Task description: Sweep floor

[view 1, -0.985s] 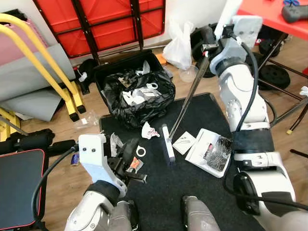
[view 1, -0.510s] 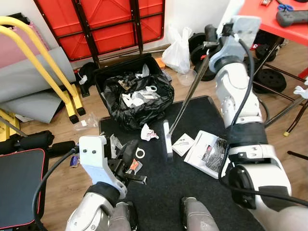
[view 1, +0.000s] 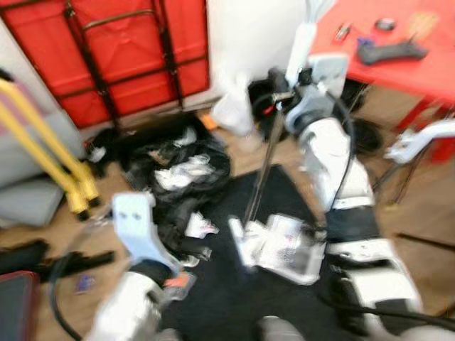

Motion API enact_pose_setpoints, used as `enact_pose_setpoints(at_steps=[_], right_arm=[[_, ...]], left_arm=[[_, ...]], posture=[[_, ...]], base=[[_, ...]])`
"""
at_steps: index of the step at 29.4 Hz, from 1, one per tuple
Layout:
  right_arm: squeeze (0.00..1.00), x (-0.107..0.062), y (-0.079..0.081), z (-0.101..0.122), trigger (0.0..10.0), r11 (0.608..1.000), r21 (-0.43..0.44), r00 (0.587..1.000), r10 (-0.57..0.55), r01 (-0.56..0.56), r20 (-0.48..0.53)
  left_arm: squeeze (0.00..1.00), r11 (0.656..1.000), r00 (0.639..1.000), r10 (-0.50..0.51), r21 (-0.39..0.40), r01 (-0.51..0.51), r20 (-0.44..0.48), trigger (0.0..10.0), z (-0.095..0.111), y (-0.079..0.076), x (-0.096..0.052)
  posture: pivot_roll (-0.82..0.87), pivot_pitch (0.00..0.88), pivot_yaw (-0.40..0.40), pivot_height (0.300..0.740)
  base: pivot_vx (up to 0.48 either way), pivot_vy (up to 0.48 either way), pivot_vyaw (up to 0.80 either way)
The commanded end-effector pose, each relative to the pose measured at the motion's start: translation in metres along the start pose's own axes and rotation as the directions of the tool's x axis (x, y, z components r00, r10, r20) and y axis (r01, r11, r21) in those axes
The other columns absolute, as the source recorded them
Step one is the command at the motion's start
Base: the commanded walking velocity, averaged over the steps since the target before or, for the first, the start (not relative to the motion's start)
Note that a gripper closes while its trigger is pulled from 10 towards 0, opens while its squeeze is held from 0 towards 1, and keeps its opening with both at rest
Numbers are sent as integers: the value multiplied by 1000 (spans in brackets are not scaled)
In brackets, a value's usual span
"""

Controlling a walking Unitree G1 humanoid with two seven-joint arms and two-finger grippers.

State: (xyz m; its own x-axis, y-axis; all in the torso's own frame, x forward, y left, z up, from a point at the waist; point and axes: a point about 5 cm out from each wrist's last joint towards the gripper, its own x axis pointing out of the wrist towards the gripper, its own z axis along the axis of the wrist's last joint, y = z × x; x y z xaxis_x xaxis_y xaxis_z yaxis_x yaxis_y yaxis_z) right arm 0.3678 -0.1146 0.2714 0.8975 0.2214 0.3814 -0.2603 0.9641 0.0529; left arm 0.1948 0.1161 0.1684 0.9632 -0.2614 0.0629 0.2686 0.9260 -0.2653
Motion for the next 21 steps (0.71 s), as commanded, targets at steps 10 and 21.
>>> enact_pose_setpoints(at_steps=[10,21], right_arm=[[0,0,14,12,10000,991,117,996,58,-66,69],[0,-3,-3,-4,10000,982,174,997,-74,75,-11]], left_arm=[[0,999,999,44,1,-44,-1,10000,-3,5,-3],[0,1000,1000,-8,-7,7,-13,10000,-1,-3,-8]], posture=[[-121,118,-5,740],[-107,154,1,740]], base=[[391,0,0],[60,0,0]])
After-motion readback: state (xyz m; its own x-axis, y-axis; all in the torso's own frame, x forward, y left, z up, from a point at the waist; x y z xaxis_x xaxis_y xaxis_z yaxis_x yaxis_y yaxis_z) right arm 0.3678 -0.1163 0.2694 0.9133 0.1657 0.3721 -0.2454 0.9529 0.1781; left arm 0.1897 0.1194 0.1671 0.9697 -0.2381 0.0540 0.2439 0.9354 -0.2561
